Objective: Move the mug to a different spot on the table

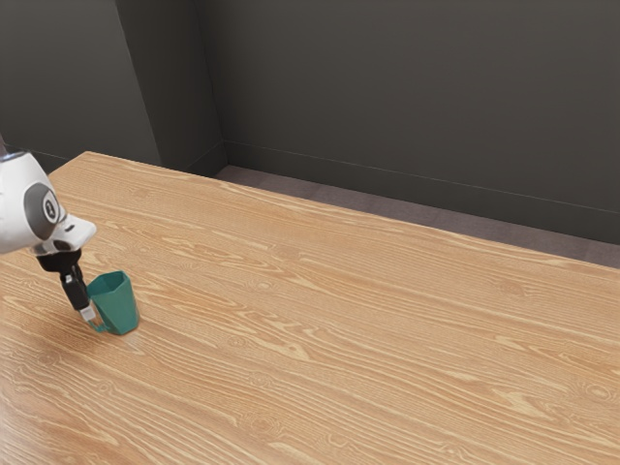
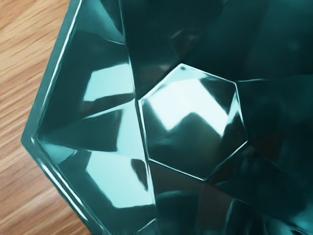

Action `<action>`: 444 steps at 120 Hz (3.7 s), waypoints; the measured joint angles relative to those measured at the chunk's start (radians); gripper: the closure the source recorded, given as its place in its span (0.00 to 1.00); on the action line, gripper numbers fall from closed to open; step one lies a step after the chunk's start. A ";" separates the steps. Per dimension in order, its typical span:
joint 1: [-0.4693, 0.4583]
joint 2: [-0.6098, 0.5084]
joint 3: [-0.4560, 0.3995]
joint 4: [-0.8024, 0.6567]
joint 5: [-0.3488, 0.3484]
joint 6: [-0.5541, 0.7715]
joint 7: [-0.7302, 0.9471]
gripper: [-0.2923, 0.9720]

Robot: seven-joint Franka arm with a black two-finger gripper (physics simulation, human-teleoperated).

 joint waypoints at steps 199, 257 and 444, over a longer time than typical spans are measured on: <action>-0.039 -0.114 -0.049 -0.034 -0.271 0.023 0.119 0.76; -0.094 -0.161 -0.168 -0.156 -0.558 0.058 0.447 0.76; -0.085 -0.085 -0.187 -0.130 -0.667 0.069 0.876 0.26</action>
